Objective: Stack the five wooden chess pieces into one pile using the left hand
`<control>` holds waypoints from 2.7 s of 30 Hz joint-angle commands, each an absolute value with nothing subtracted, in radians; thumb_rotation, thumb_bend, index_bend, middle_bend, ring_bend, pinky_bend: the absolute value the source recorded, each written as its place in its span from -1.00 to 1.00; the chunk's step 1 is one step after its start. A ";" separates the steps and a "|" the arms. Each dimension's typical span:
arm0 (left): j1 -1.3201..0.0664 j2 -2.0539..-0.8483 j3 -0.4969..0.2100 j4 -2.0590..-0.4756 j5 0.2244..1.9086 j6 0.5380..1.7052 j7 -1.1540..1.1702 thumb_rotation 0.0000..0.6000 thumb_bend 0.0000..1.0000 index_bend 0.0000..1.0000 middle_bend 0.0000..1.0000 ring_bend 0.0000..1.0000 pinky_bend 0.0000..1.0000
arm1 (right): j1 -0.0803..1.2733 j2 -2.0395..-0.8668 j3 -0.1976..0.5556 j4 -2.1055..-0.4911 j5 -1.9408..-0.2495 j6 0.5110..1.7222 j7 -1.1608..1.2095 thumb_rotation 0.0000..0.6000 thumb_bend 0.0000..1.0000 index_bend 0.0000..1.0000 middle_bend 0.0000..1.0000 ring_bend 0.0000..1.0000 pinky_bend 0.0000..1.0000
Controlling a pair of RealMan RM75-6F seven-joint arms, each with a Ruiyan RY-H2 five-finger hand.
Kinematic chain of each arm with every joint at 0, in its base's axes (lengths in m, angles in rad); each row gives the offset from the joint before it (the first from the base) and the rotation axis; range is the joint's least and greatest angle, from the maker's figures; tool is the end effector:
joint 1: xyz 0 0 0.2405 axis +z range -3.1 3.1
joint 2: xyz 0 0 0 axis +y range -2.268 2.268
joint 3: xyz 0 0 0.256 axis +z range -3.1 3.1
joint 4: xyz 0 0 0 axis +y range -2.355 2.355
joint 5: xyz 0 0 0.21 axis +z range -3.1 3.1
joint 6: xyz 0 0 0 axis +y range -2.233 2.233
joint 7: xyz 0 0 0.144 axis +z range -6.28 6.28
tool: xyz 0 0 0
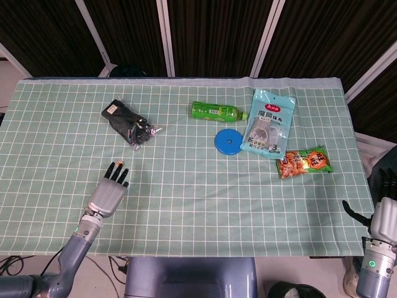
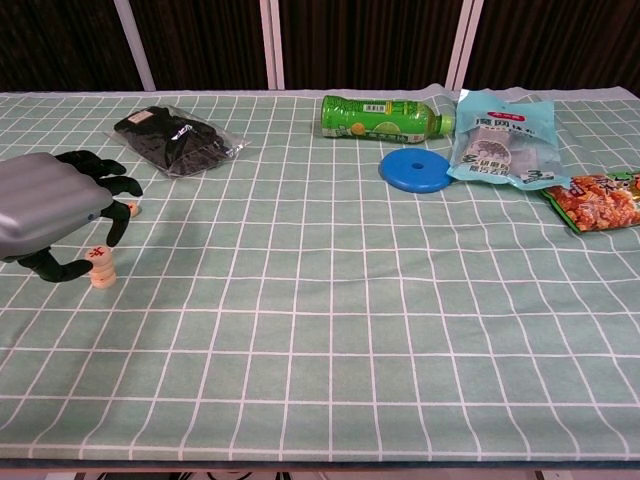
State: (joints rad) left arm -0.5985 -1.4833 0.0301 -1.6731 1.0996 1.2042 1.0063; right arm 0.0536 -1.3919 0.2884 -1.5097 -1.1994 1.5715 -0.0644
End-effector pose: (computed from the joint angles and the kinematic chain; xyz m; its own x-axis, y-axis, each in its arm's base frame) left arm -0.1952 0.2683 -0.0031 0.8644 0.1018 0.4924 0.4897 -0.3928 -0.7784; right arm -0.3337 -0.2055 0.1405 0.2752 0.2756 0.9210 -0.9263 0.3325 0.1772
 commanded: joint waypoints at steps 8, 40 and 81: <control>-0.595 -1.474 0.026 -1.688 1.118 1.217 1.002 1.00 -0.35 -0.11 -0.77 -1.00 -0.87 | 0.053 -1.394 0.290 -1.507 -1.199 1.575 -0.067 1.00 -0.51 -0.87 -1.00 -0.96 -1.00; -0.680 -1.472 -0.097 -1.445 1.068 1.033 0.743 1.00 -0.46 -0.34 -0.78 -1.00 -0.90 | 0.059 -1.422 0.281 -1.484 -1.197 1.573 -0.099 1.00 -0.51 -0.87 -1.00 -0.96 -1.00; -0.756 -1.686 -0.139 -1.176 0.916 0.998 0.821 1.00 -0.41 -0.11 -0.78 -1.00 -0.89 | 0.059 -1.432 0.278 -1.469 -1.201 1.571 -0.108 1.00 -0.51 -0.87 -1.00 -0.96 -1.00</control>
